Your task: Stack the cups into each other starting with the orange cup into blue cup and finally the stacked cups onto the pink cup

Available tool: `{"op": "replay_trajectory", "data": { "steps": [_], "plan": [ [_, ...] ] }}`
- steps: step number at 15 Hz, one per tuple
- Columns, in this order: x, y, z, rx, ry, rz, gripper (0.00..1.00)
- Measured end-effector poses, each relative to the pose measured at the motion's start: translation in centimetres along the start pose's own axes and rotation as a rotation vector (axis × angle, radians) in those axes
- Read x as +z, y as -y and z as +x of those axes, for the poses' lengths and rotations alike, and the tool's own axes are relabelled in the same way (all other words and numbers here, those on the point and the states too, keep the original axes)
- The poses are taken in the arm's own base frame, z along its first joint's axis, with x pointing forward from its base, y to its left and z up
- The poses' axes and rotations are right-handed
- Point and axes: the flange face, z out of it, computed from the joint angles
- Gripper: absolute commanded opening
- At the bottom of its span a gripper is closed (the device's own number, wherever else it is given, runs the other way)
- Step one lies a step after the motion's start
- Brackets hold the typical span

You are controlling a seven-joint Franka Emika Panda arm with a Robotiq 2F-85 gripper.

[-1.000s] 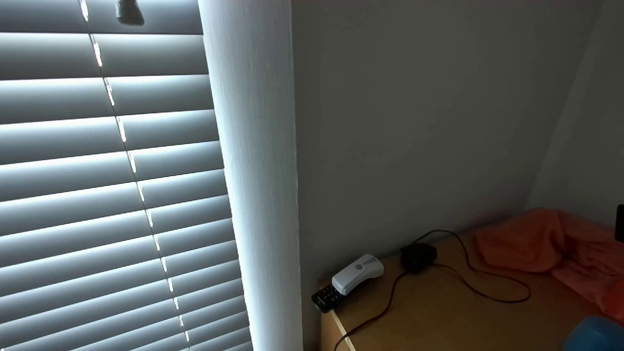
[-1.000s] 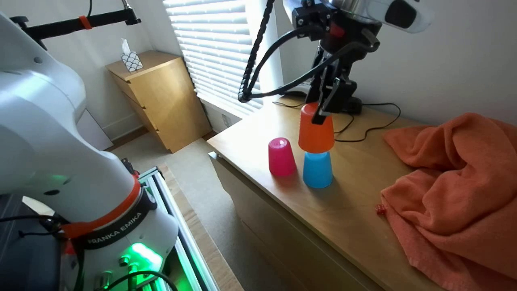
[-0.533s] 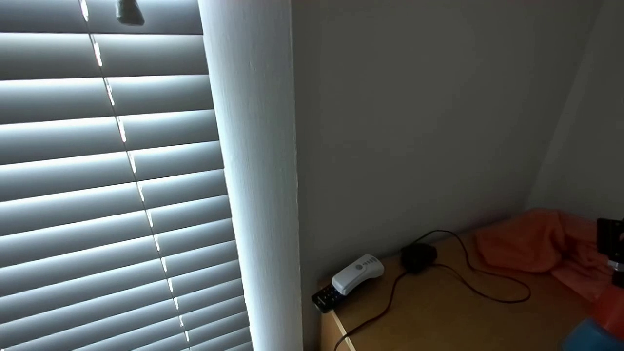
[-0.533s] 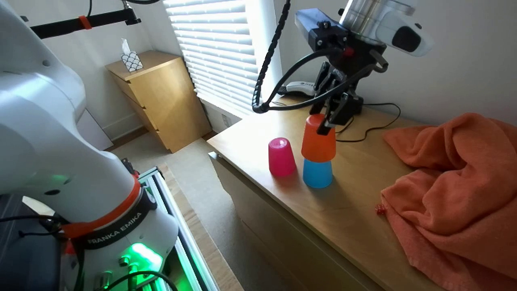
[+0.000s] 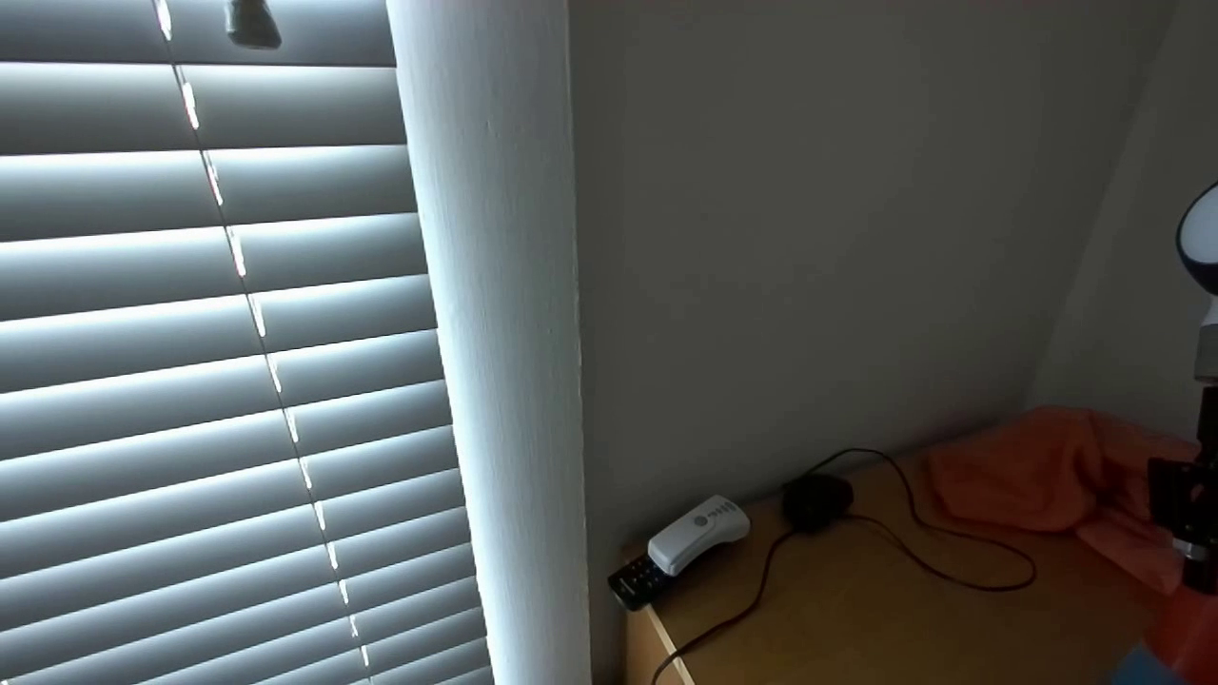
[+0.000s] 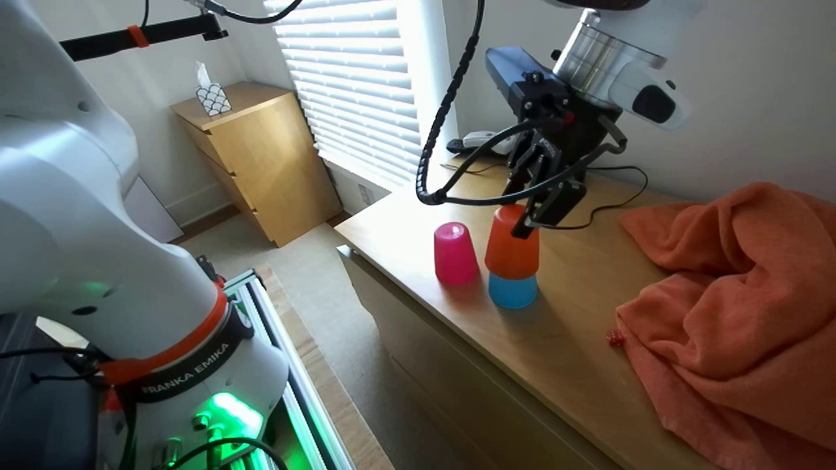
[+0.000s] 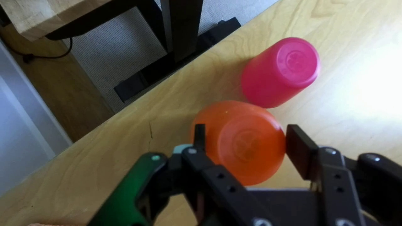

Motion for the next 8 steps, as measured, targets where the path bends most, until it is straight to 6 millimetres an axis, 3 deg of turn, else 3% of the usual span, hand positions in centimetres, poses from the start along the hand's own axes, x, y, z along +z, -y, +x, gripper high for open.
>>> {"op": "replay_trajectory", "data": {
  "steps": [8],
  "plan": [
    [4.1,0.0,2.7,0.009,0.015,-0.033,0.39]
  ]
}}
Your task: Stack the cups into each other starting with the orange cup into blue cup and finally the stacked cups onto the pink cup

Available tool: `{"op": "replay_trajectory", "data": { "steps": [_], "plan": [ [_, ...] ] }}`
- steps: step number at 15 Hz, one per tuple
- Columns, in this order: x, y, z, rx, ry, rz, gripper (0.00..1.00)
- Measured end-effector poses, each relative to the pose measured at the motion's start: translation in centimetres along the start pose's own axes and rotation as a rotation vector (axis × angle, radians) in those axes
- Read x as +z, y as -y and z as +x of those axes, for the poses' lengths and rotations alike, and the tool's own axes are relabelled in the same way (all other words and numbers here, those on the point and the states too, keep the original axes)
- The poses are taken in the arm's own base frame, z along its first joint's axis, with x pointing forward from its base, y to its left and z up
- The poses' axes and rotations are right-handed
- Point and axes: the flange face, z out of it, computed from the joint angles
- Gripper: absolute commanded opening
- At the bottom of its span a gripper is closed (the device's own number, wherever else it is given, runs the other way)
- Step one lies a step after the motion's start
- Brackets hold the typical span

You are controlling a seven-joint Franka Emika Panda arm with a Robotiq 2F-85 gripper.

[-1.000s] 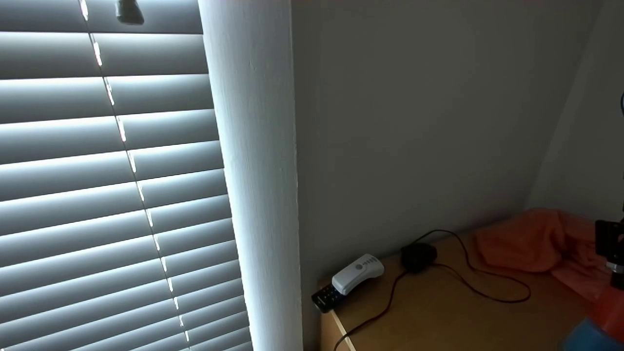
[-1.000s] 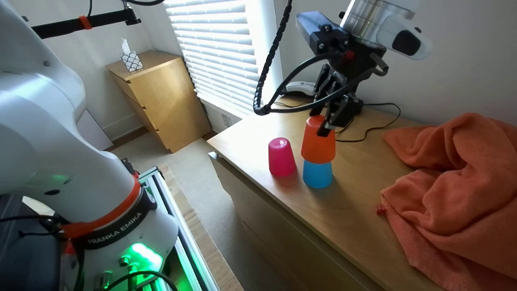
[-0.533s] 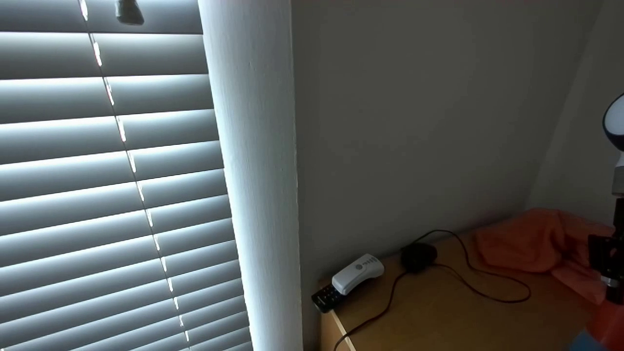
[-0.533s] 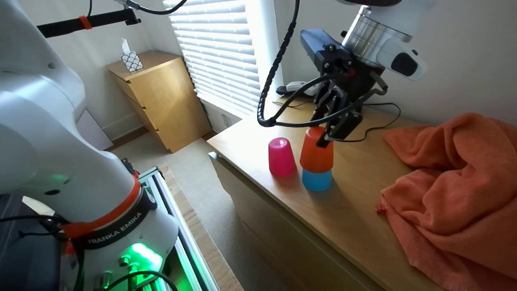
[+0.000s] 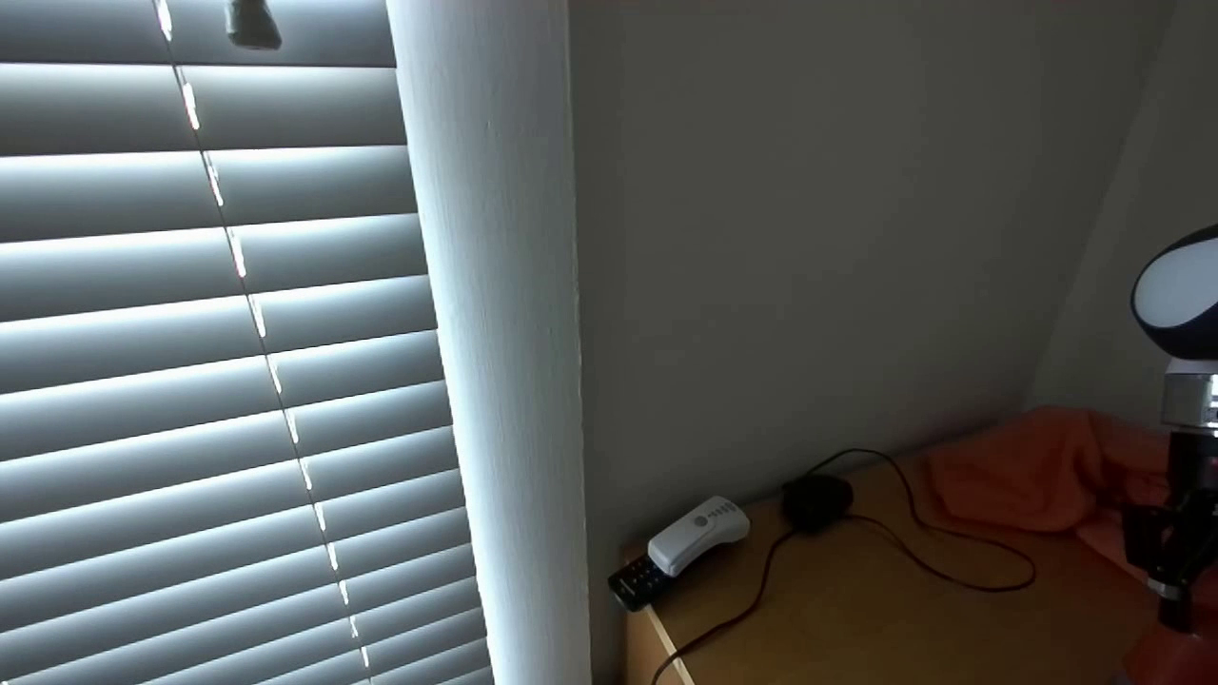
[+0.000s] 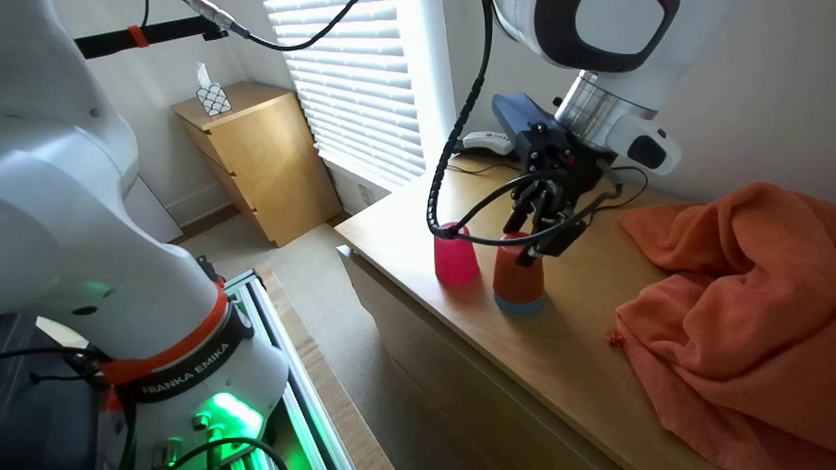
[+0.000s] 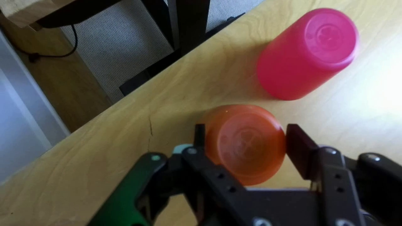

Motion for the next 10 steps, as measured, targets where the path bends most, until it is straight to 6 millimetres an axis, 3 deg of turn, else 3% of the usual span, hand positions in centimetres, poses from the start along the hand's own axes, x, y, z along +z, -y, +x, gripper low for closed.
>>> {"op": "replay_trajectory", "data": {
  "steps": [10],
  "plan": [
    [-0.74,0.18,0.42,-0.014,-0.011,-0.023,0.39]
  ]
}}
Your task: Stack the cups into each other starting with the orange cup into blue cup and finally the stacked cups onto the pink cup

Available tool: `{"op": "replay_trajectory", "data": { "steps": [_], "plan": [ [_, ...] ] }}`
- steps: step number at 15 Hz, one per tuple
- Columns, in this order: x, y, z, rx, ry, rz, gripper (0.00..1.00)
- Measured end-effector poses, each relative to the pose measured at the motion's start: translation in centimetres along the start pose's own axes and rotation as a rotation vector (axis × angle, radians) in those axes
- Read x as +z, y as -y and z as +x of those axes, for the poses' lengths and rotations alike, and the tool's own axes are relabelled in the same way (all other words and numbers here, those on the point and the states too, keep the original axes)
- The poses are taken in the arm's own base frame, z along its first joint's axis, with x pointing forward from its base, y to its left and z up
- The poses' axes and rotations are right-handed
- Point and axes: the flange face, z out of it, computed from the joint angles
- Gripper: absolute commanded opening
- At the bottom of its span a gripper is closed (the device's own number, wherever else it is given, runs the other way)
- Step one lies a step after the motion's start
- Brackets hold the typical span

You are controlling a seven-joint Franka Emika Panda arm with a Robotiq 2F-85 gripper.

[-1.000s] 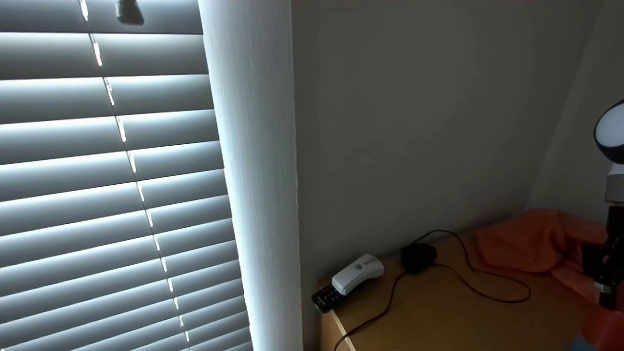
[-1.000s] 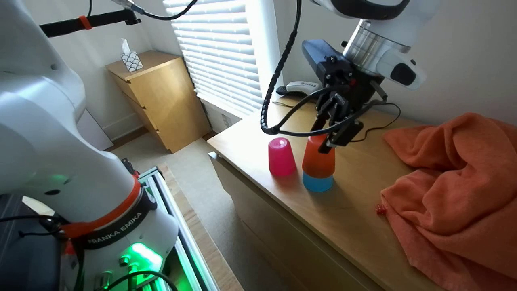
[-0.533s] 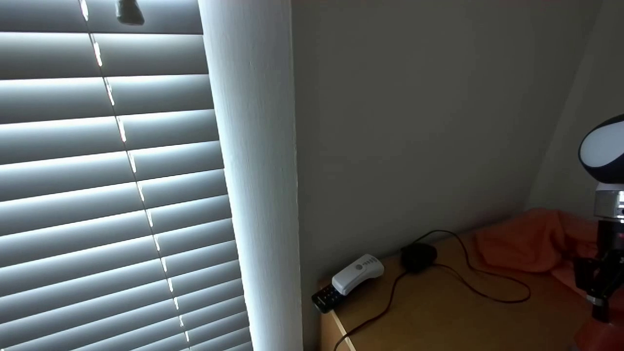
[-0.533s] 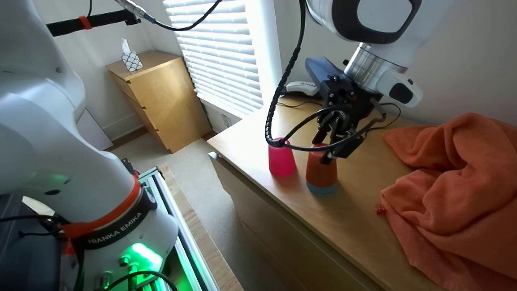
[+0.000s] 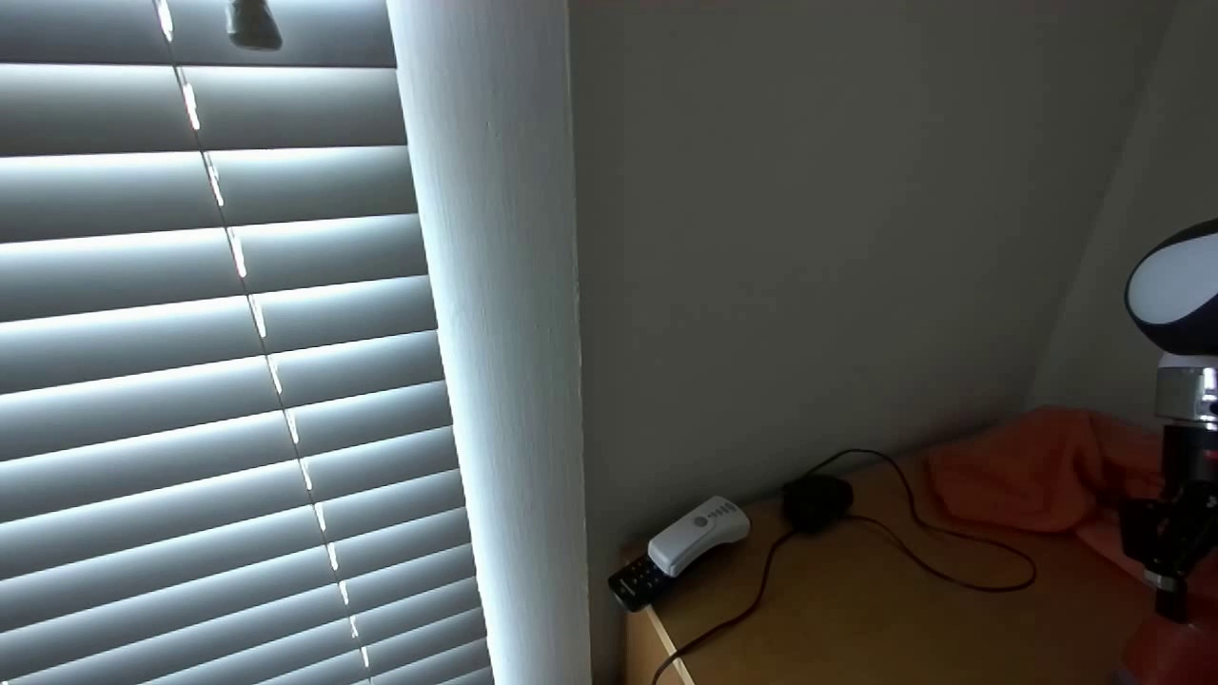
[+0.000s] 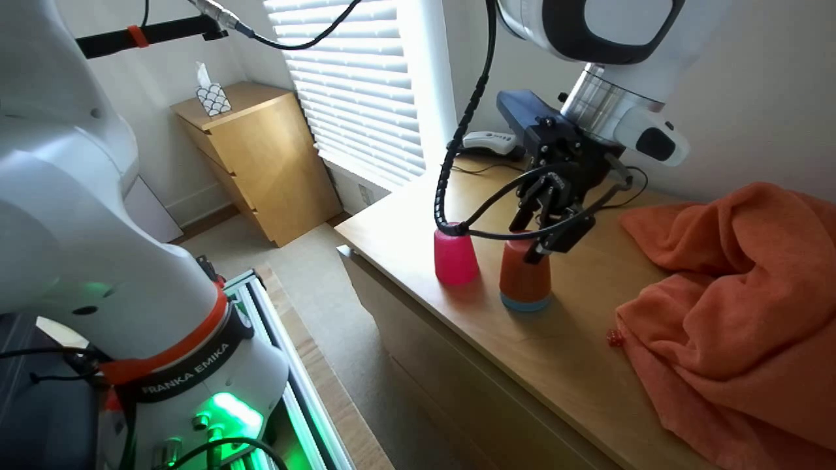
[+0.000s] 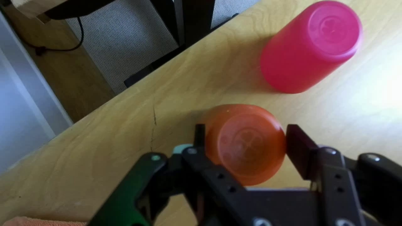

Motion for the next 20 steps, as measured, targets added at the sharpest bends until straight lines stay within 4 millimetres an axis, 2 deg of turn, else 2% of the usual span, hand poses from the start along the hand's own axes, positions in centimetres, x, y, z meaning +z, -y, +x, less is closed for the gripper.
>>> {"op": "replay_trajectory", "data": {
  "steps": [4,10,12,16,20],
  "plan": [
    [-2.1,0.3,-1.4,-0.018,0.01,0.004,0.39],
    [-7.2,1.7,-5.6,-0.096,0.005,0.033,0.39],
    [-8.2,2.7,-7.1,-0.135,0.011,0.041,0.39],
    [-8.3,4.5,-9.1,-0.204,0.066,0.034,0.39],
    [-7.0,5.5,-9.5,-0.232,0.117,0.019,0.39]
  ]
}}
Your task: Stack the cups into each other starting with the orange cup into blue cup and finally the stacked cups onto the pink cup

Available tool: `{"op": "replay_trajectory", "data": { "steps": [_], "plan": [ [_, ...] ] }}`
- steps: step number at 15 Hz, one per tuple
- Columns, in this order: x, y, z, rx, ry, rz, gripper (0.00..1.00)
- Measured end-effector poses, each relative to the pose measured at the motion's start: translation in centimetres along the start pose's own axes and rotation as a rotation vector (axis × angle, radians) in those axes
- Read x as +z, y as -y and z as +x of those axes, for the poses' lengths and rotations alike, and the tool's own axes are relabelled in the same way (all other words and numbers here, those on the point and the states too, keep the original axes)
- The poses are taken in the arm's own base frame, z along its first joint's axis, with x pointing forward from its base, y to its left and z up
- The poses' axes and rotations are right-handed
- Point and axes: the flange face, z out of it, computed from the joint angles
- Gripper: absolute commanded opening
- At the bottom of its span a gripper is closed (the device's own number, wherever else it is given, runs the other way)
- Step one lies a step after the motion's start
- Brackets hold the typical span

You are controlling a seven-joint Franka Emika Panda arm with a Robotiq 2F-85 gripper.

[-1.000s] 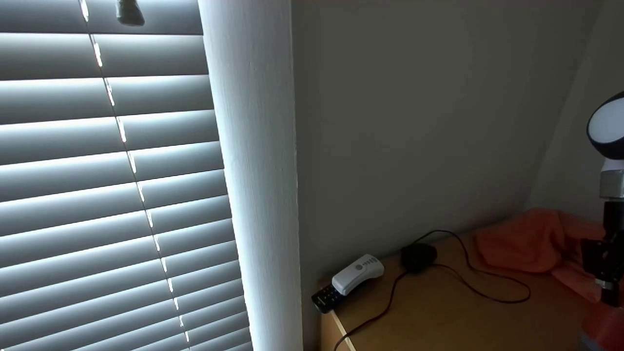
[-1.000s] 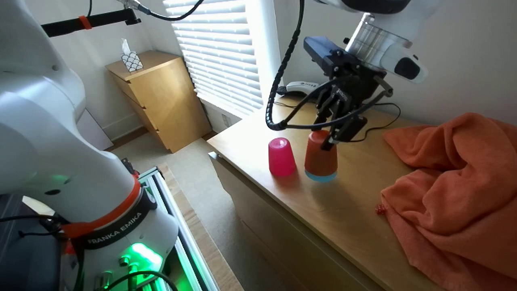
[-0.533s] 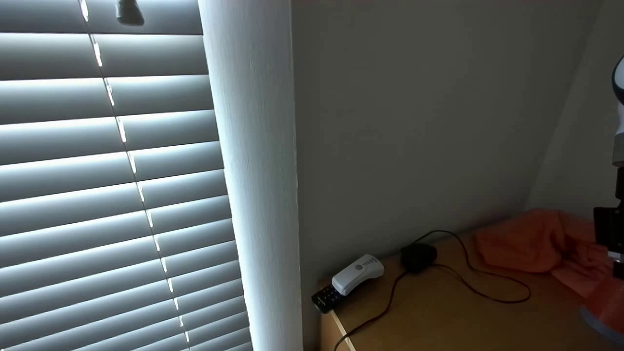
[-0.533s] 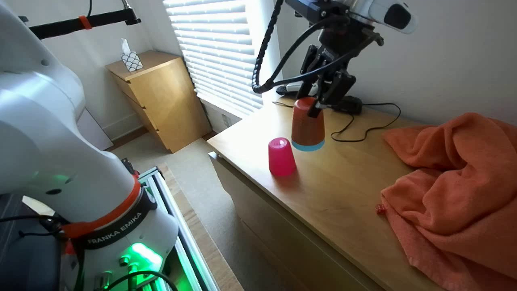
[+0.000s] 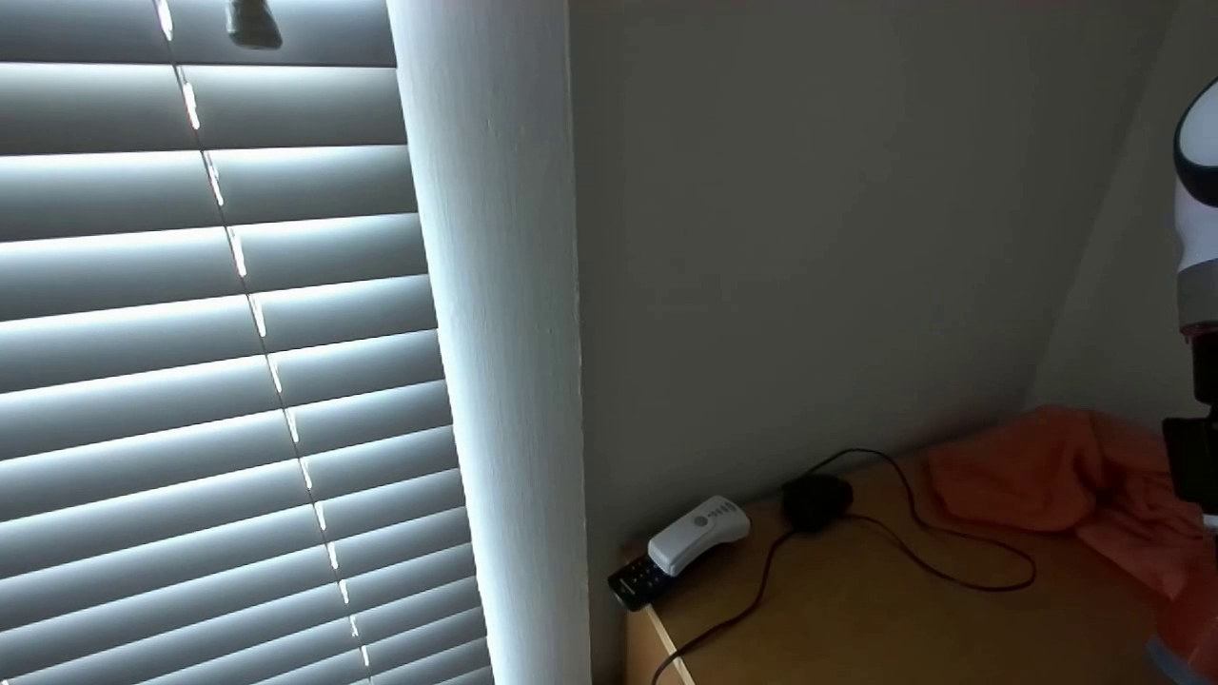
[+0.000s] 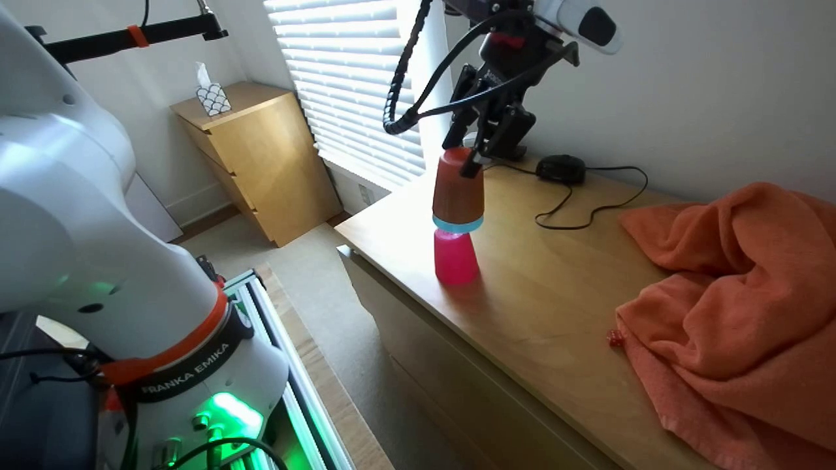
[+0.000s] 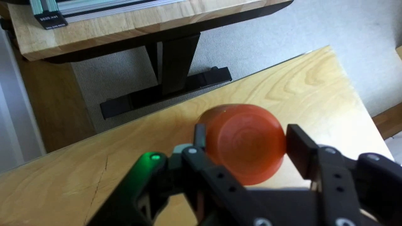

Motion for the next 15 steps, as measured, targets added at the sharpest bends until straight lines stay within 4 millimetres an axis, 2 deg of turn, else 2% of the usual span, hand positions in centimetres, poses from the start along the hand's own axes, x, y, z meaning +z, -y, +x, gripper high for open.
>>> {"op": "replay_trajectory", "data": {
  "steps": [10,15],
  "plan": [
    [4.0,1.9,2.6,-0.032,0.035,-0.04,0.39],
    [5.7,1.8,4.6,-0.017,-0.006,-0.072,0.39]
  ]
}}
